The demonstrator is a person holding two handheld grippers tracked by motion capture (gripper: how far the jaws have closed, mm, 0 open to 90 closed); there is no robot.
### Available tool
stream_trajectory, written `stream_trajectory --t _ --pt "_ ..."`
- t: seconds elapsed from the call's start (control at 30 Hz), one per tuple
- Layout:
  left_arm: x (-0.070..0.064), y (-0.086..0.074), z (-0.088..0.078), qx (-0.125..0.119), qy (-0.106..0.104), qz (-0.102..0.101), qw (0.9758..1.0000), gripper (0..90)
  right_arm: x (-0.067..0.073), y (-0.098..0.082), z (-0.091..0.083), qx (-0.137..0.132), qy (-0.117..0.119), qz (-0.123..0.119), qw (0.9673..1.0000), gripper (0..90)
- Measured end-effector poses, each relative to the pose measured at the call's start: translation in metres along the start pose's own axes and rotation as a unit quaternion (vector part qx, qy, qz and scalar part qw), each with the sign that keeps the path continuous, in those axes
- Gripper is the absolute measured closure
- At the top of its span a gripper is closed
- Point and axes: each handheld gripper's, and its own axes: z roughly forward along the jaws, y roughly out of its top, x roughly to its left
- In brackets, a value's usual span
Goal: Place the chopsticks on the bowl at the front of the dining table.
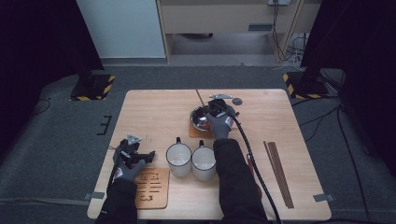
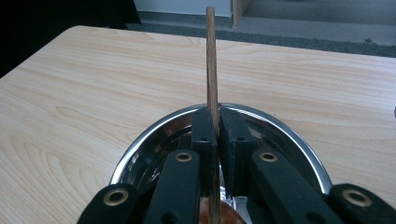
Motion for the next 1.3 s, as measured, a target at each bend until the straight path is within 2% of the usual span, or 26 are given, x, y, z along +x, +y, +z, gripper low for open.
stream_trajectory --t 0.8,1.3 --pt "0.0000 0.0000 0.0000 0.000 0.000 0.000 1.0000 2.9 -0.0006 -0.0070 0.0074 0.036 -0.017 -0.011 0.9992 84.8" --pt "0.0000 0.0000 0.0000 0.000 0.000 0.000 1.0000 2.9 -0.0013 -0.0066 0.0068 0.037 -0.015 -0.017 0.9990 81.5"
